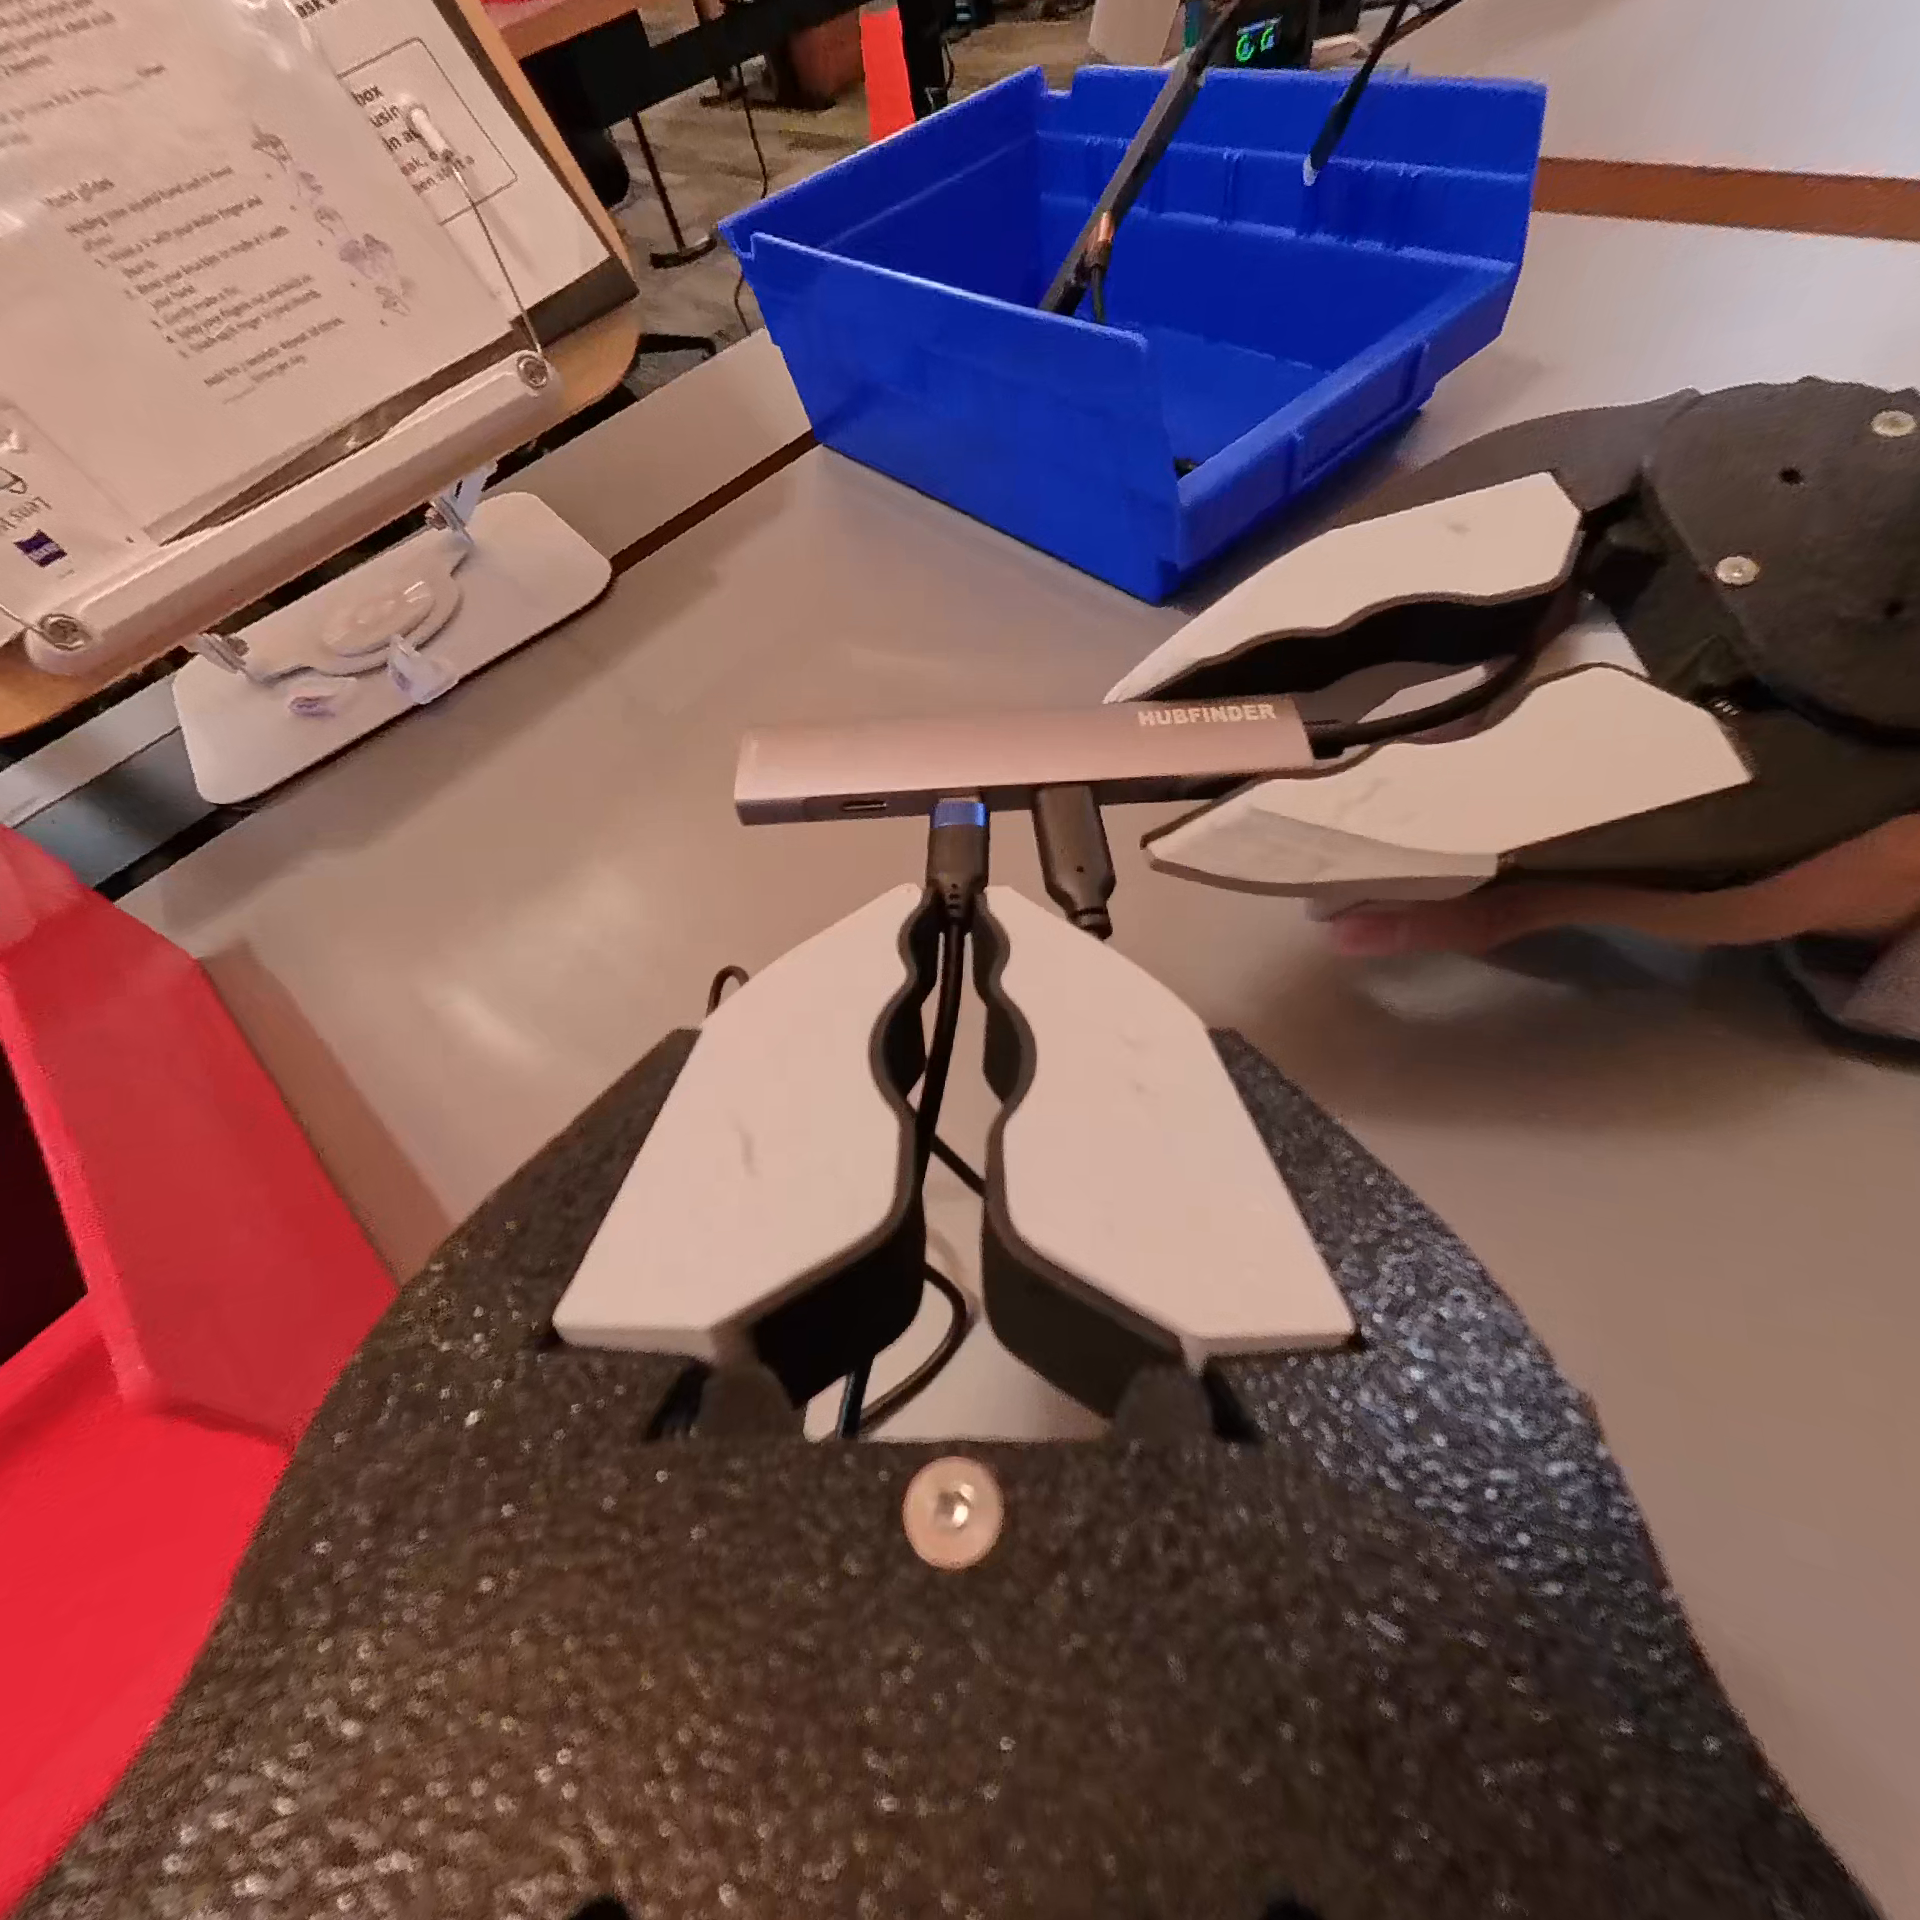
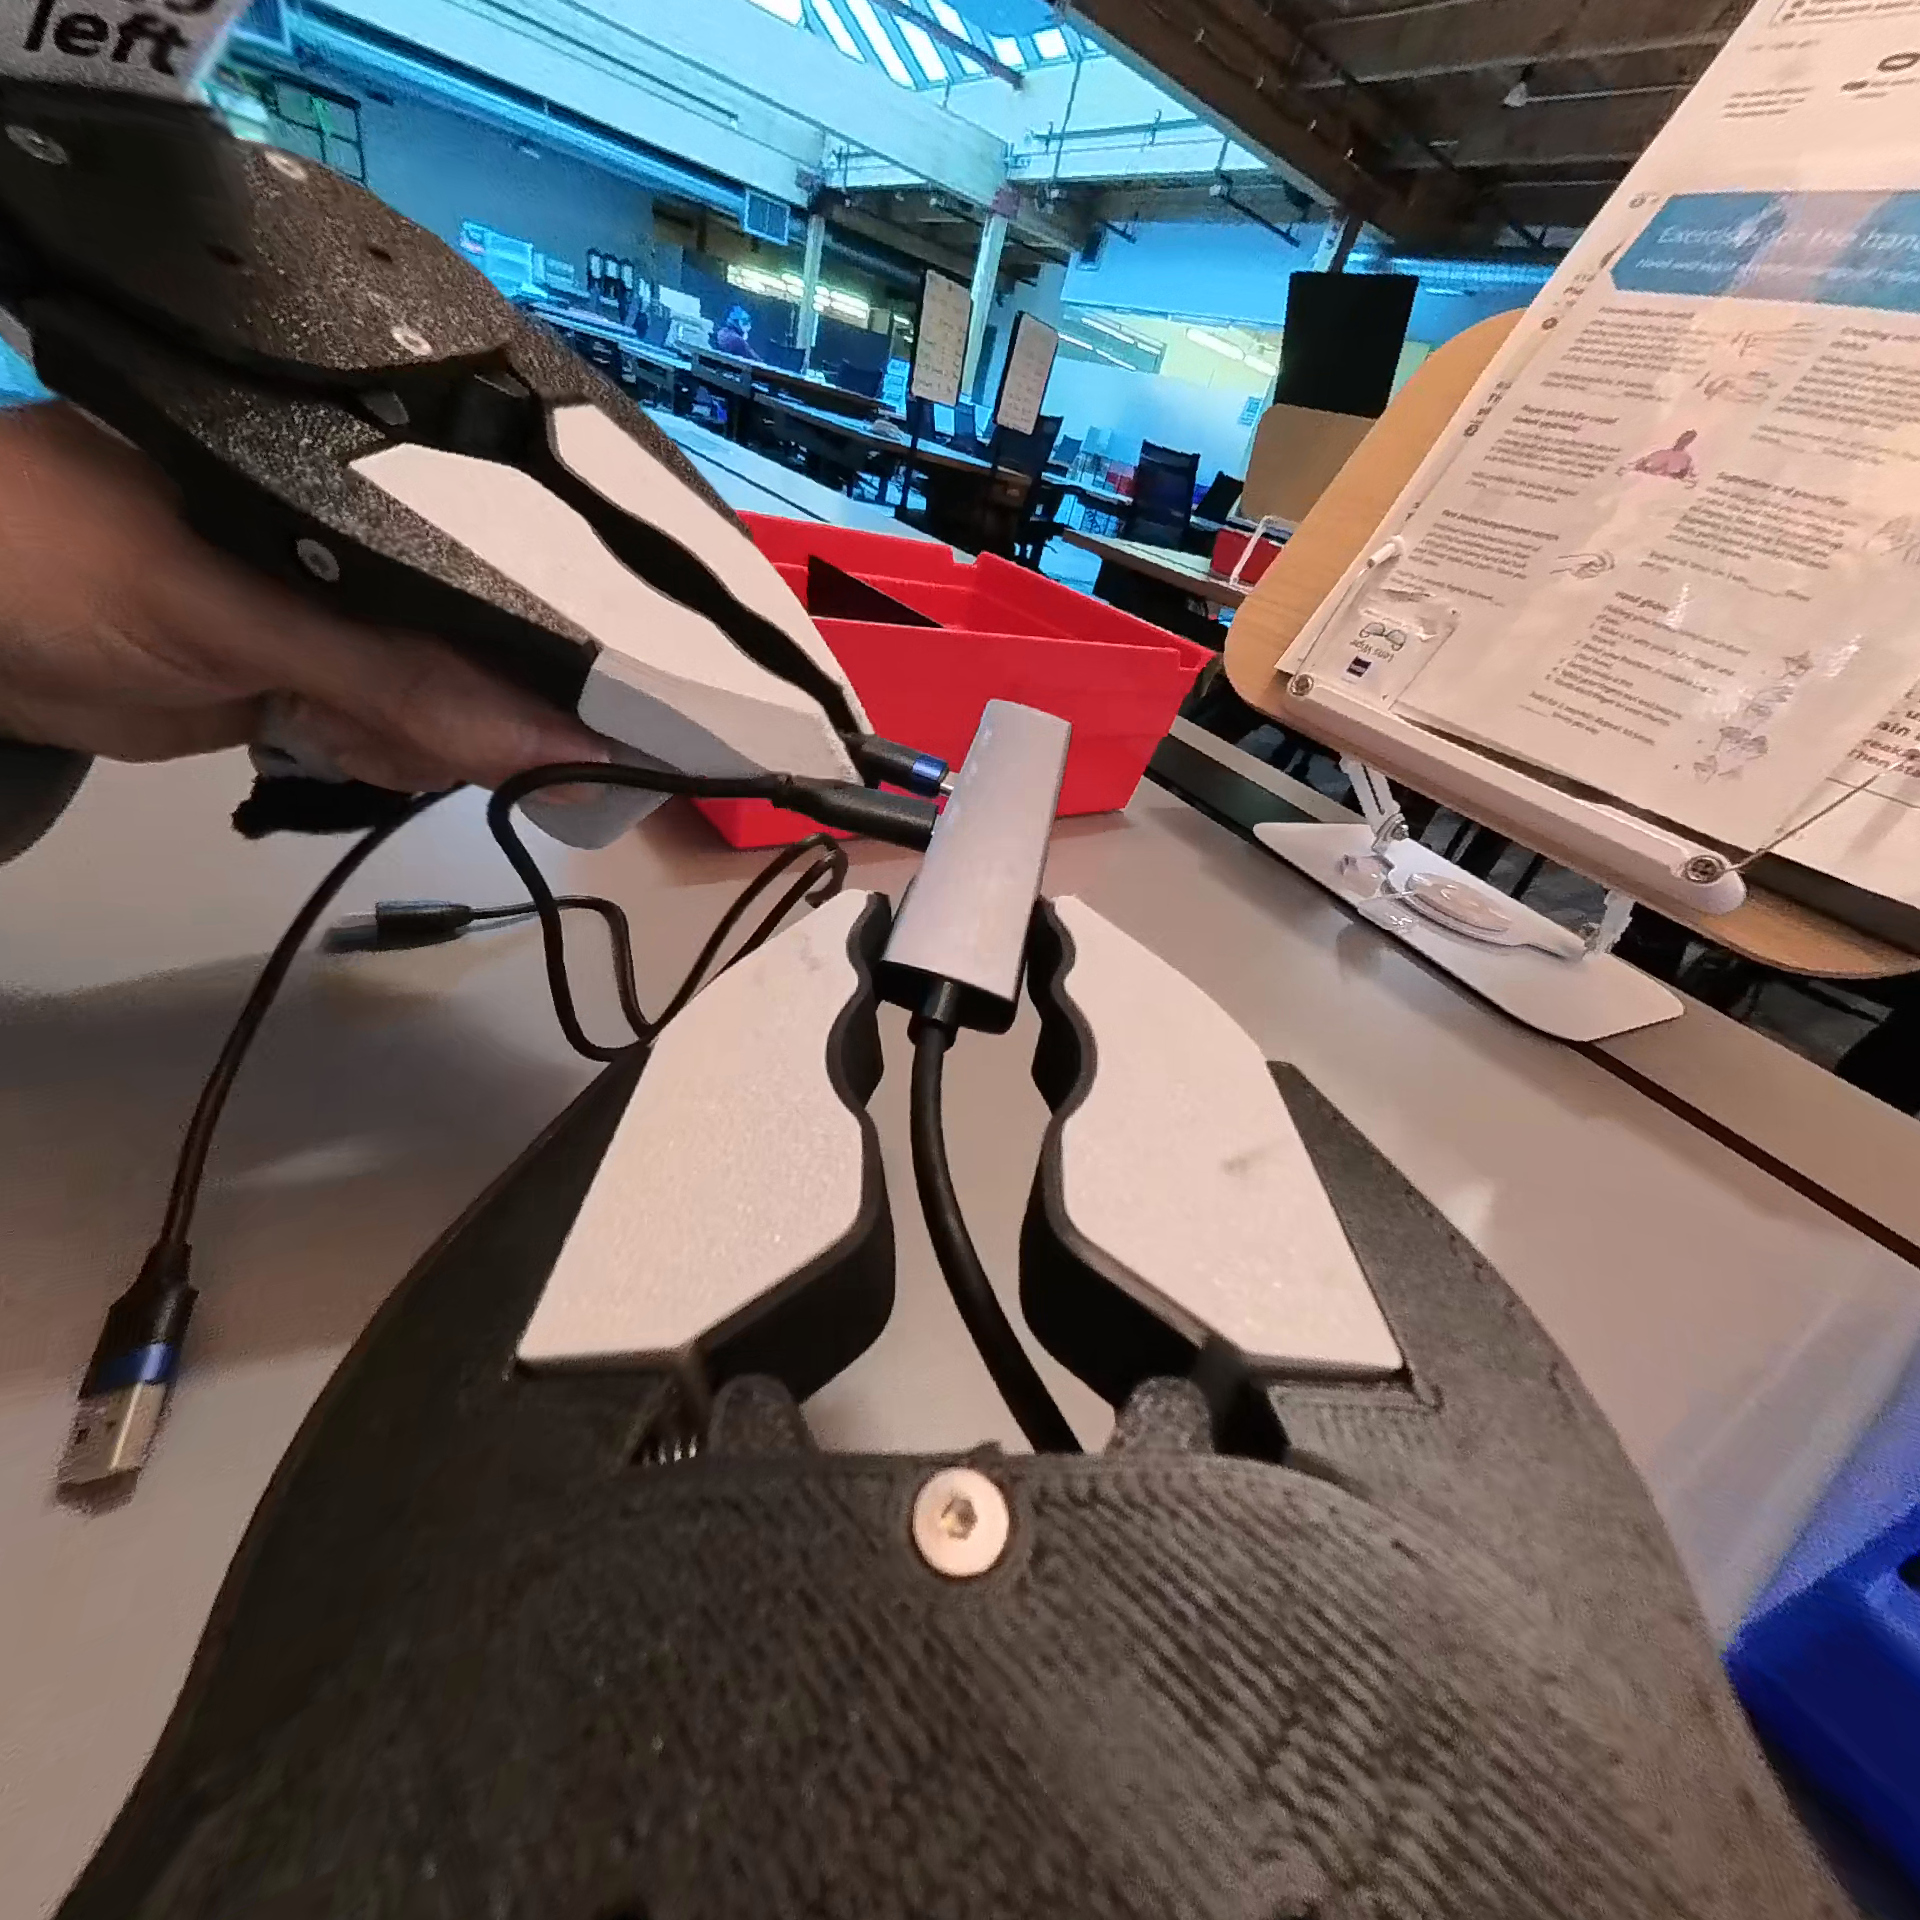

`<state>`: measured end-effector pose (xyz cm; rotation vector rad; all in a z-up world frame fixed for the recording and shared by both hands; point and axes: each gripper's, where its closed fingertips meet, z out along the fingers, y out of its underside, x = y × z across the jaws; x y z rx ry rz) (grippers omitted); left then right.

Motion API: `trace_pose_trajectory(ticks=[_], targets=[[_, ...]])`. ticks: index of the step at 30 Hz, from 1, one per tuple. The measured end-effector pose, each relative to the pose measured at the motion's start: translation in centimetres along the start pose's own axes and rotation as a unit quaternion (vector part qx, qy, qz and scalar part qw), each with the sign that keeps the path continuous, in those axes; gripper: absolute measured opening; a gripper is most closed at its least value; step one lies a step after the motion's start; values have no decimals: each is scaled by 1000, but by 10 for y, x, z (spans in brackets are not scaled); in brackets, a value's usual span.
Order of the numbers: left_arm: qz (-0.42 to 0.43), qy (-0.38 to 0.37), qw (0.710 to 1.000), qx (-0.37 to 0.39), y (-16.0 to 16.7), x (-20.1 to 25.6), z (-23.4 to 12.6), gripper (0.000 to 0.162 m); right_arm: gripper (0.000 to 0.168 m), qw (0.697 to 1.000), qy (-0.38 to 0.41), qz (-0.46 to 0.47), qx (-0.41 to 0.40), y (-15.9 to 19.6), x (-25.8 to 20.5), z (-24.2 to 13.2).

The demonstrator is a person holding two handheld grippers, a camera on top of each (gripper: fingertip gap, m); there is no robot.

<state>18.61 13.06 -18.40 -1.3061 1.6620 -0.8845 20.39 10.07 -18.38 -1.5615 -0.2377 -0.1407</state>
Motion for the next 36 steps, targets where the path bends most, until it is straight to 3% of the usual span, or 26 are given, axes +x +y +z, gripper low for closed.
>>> trace_pose_trajectory(ticks=[4,15,25,30,36], targets=[[14,-1,1000,-9,4,-1,1,5,27,1000,4,-11,-8,2,-1,1],[-35,-23,997,70,-10,5,8,5,25,997,22,52,58,-13,14,-6],[-141,20,987,68,-8,8,8,5,24,996,63,30,49,-12,16,-2],[-140,24,987,70,-7,9,9,5,25,997,51,47,45,-11,16,-2],[-78,18,996,46,1,6,10,5,25,998,35,49,12,-4,11,2]])
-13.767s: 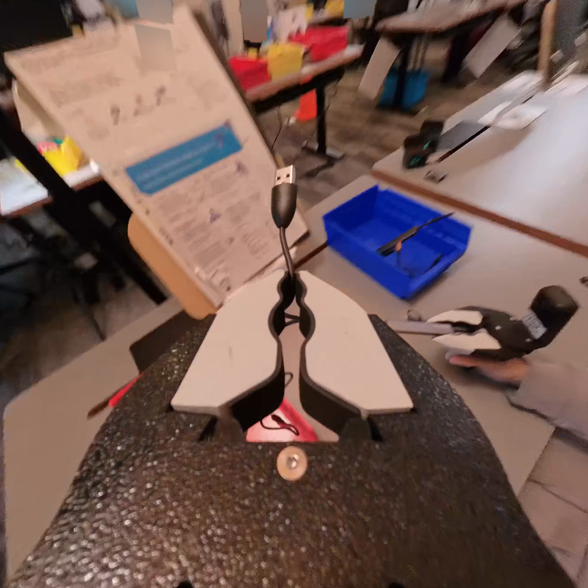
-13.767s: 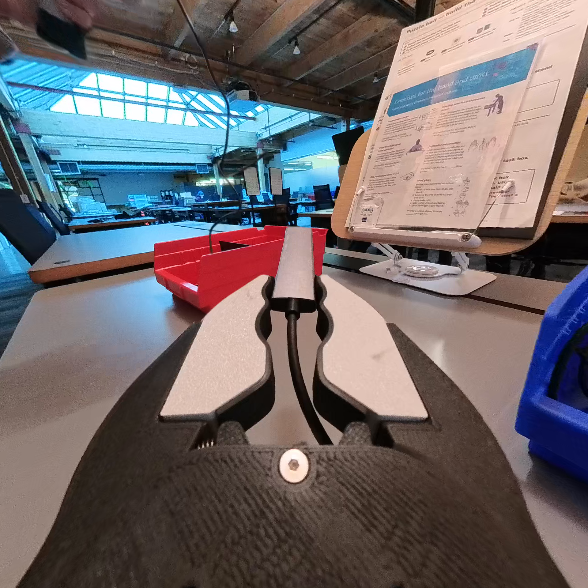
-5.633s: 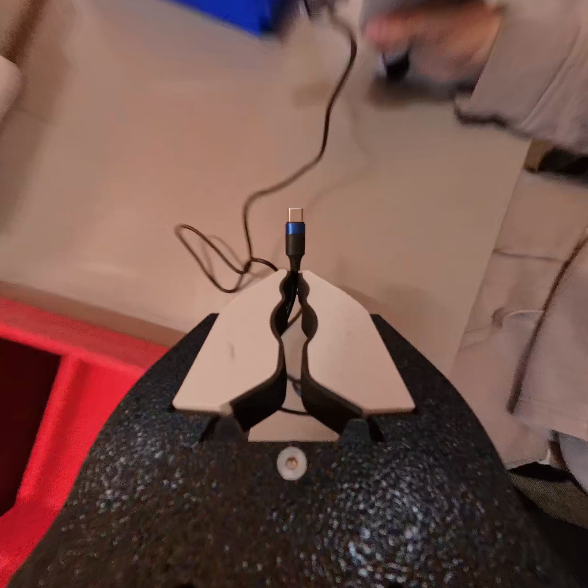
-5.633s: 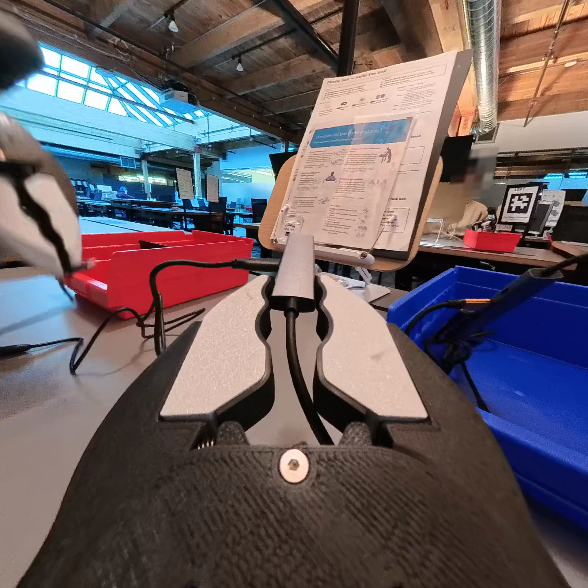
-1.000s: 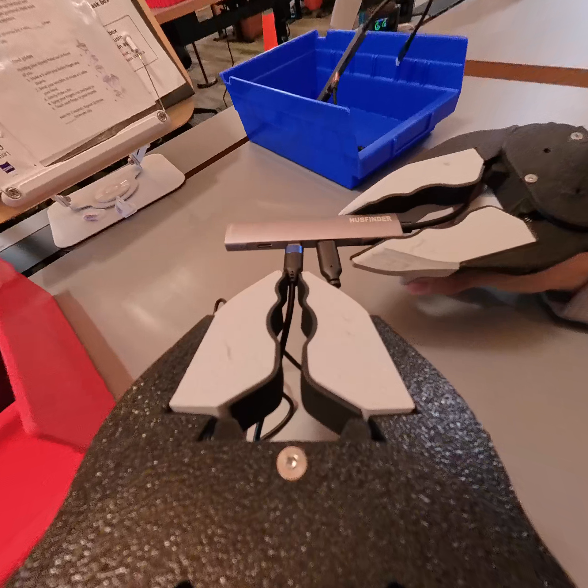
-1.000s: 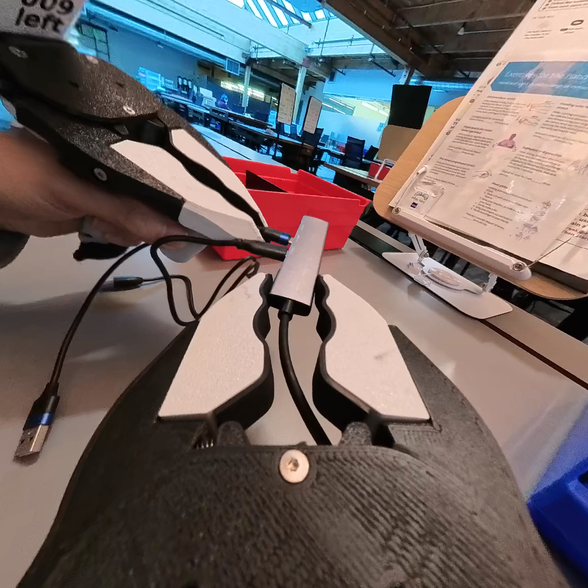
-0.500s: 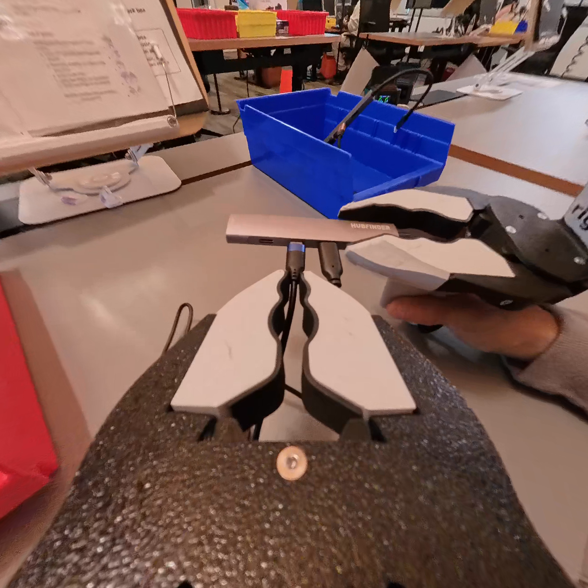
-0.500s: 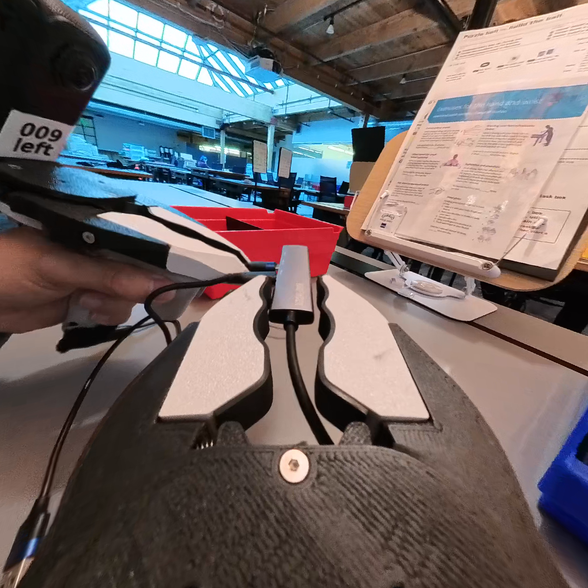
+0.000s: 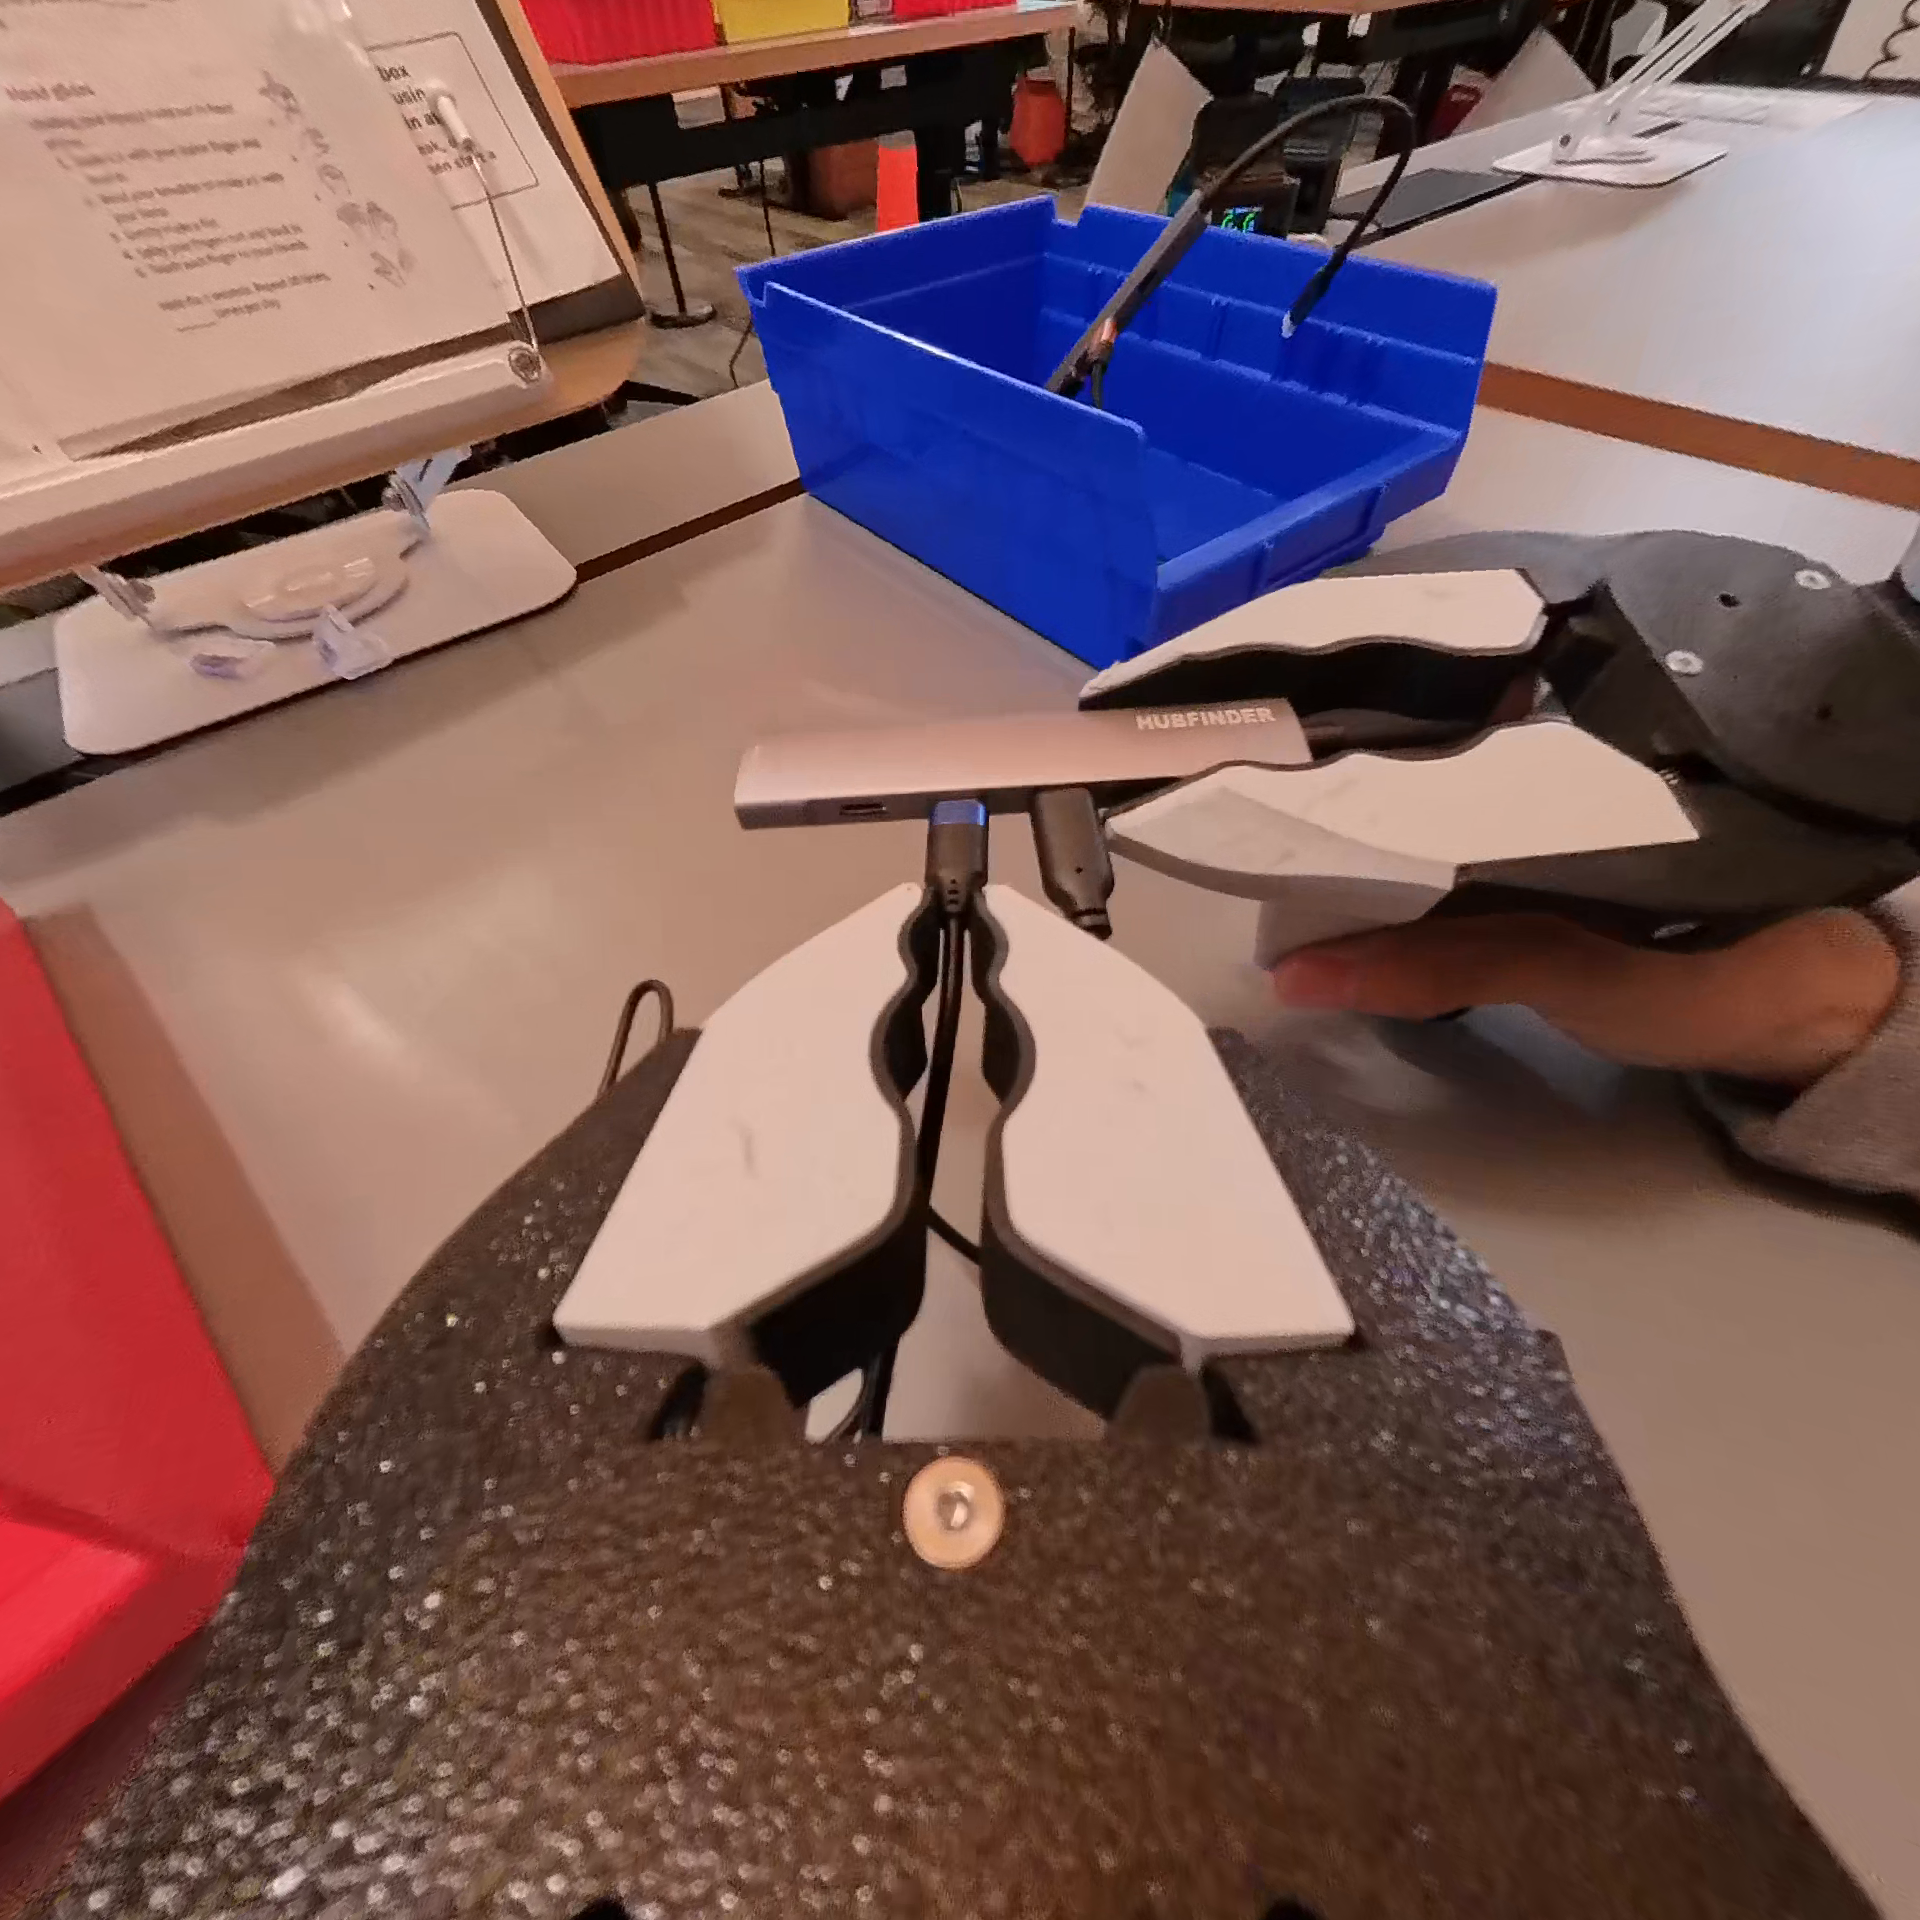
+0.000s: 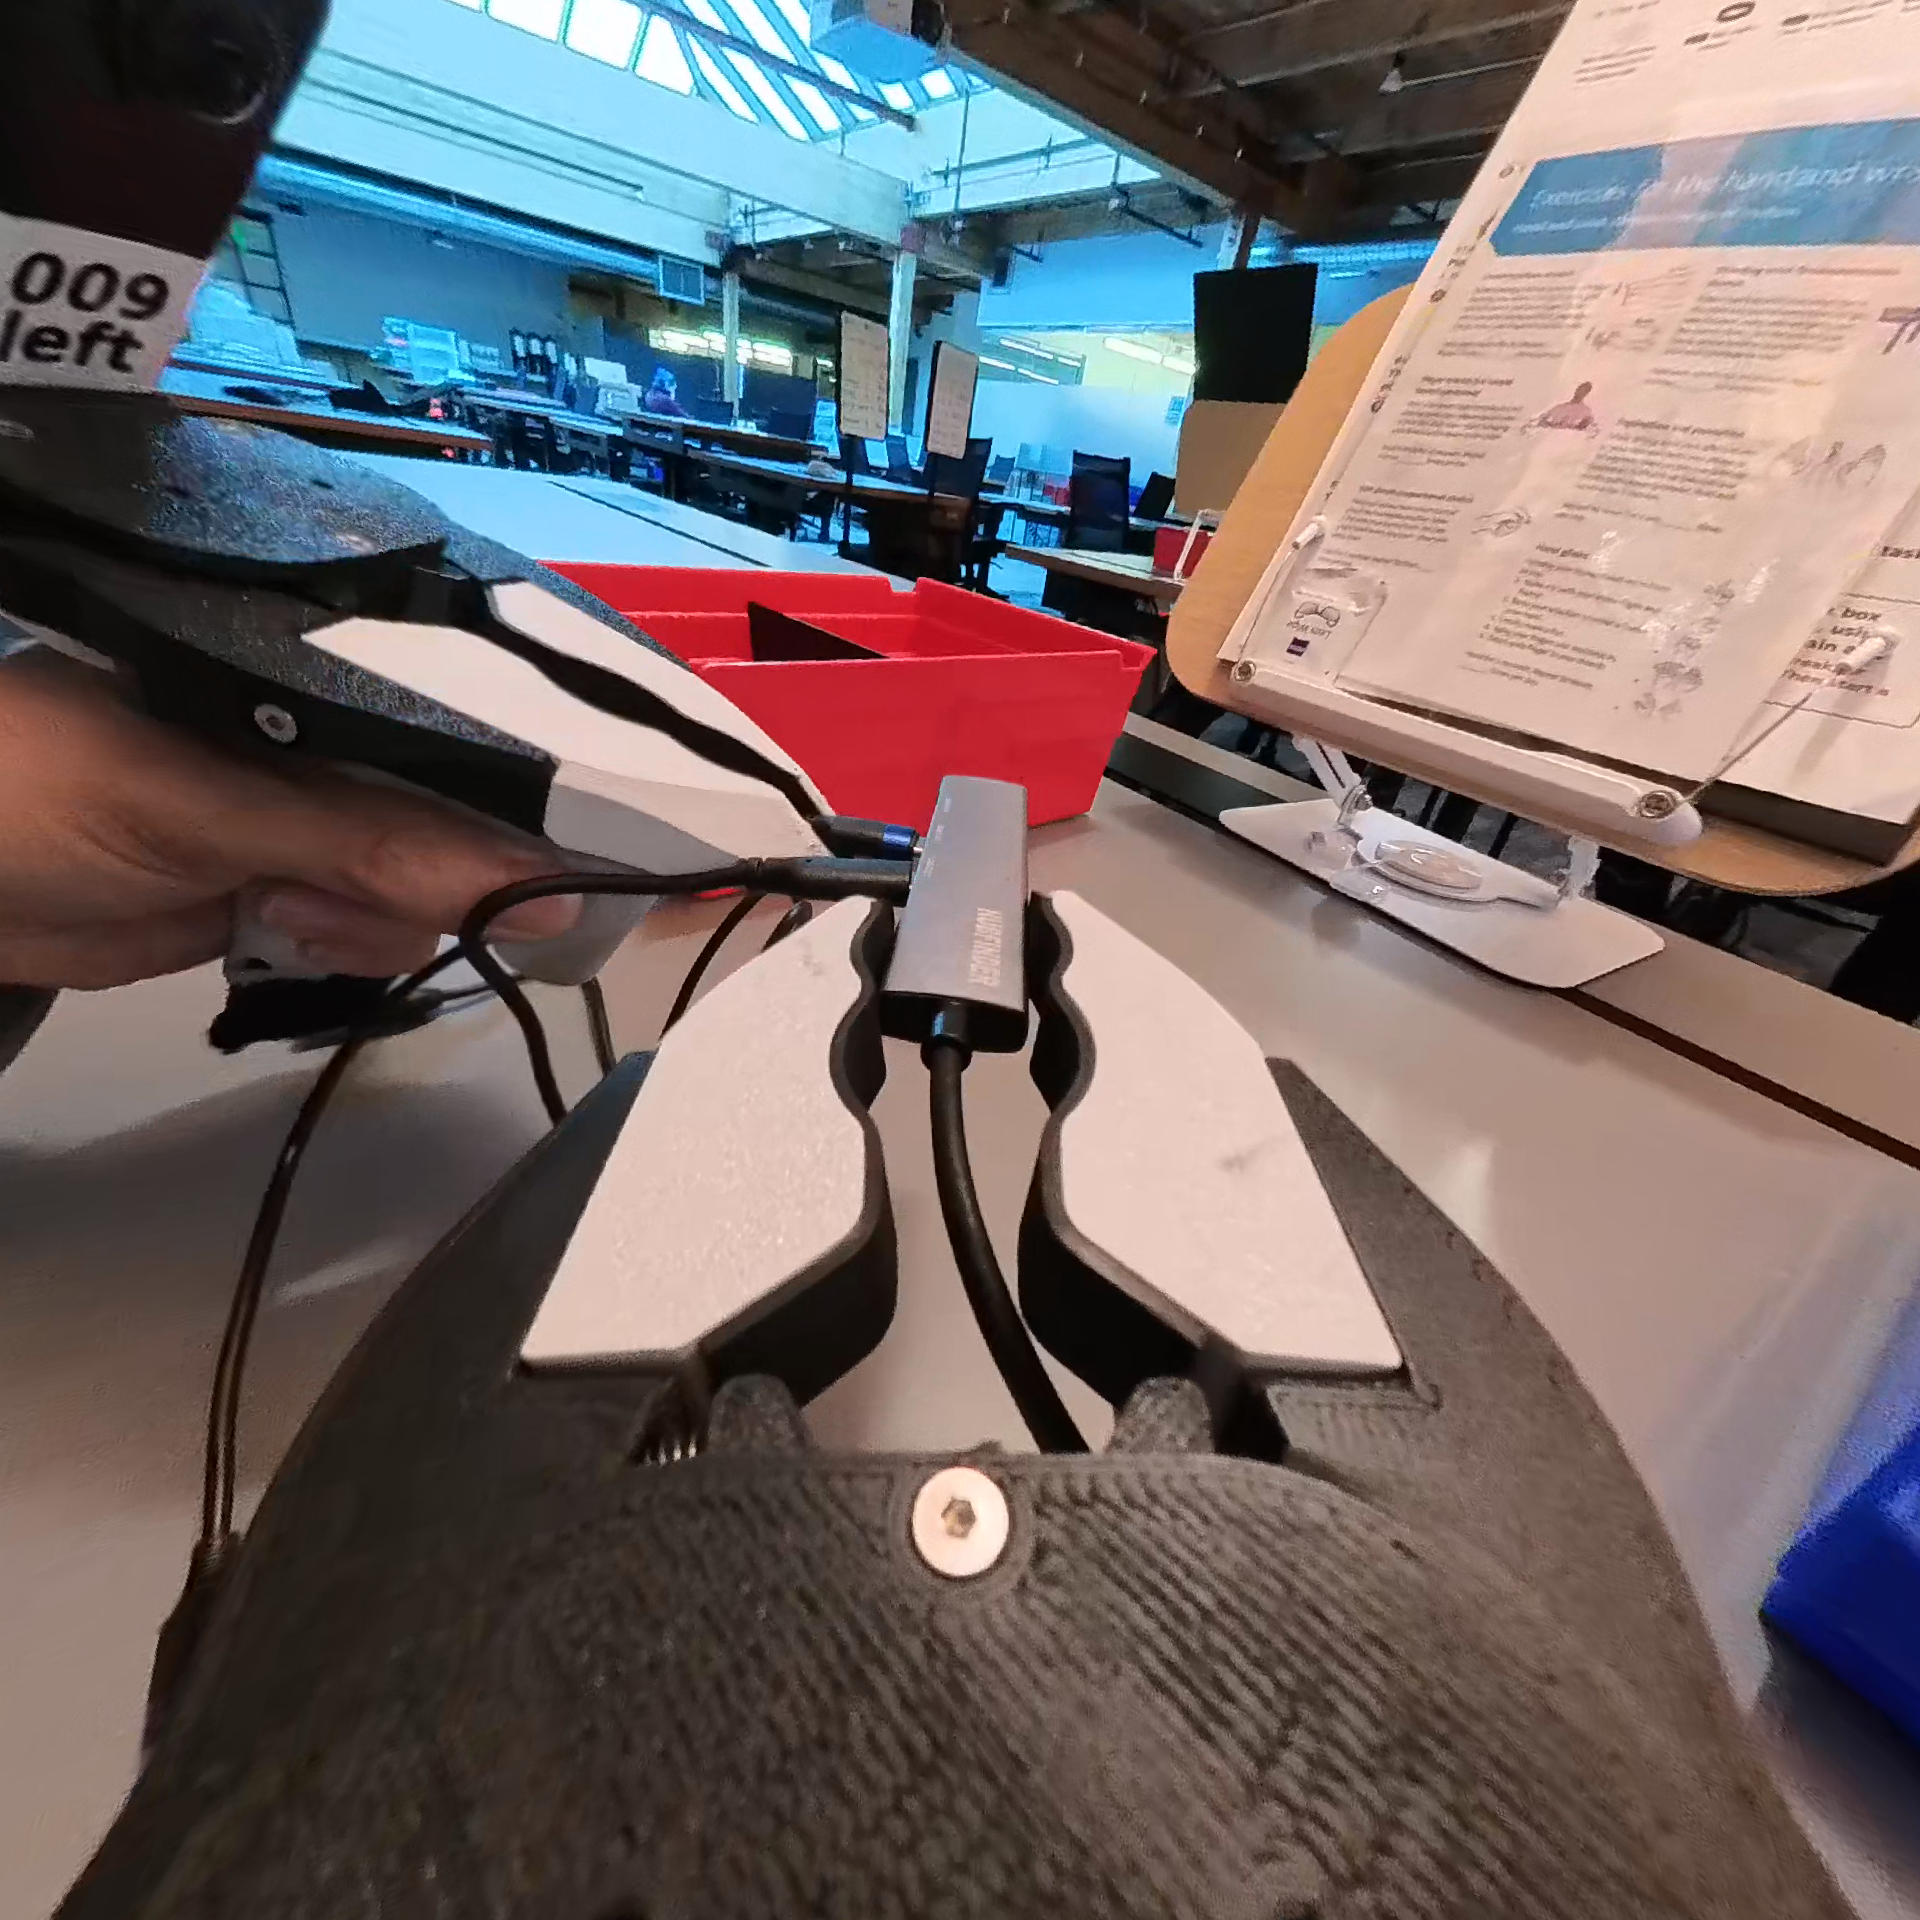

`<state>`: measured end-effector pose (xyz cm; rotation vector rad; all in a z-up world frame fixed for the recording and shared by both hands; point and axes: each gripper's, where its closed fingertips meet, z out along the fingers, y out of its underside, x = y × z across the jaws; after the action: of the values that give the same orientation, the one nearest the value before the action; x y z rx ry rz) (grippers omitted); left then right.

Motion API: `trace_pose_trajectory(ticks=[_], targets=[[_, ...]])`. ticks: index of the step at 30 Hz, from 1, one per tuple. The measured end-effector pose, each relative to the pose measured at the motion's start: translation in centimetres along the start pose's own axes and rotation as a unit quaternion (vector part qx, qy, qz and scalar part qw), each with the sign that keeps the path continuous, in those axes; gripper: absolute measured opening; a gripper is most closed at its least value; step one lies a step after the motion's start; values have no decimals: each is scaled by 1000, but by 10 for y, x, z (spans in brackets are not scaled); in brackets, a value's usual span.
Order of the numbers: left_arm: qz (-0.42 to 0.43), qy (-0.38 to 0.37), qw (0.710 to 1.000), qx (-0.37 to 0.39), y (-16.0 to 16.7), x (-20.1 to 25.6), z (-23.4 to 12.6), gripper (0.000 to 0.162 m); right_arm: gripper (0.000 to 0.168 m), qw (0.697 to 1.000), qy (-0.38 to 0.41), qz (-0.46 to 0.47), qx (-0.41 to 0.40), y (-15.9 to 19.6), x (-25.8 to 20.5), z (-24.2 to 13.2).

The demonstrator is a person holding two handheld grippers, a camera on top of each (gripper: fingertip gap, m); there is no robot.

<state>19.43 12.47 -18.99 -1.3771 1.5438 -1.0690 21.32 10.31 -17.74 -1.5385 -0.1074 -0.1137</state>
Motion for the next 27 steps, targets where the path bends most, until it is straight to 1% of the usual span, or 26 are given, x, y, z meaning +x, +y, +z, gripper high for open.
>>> trace_pose_trajectory(ticks=[12,15,19,20,23,27], targets=[[6,6,1000,10,2,0,1,4,26,1000,3,-21,-5,1,-3,-1],[5,13,1000,27,-1,1,2,5,26,1000,5,-24,8,-2,-2,-2],[57,21,997,38,-7,7,1,6,25,995,21,-90,48,-9,1,-8],[59,30,997,44,-12,9,-1,7,25,993,26,-96,63,-14,1,-10],[50,54,995,68,-28,11,-14,19,25,986,53,-129,85,-24,8,-17],[36,39,996,73,-39,-8,-29,24,25,981,61,-164,85,-28,11,-22]])
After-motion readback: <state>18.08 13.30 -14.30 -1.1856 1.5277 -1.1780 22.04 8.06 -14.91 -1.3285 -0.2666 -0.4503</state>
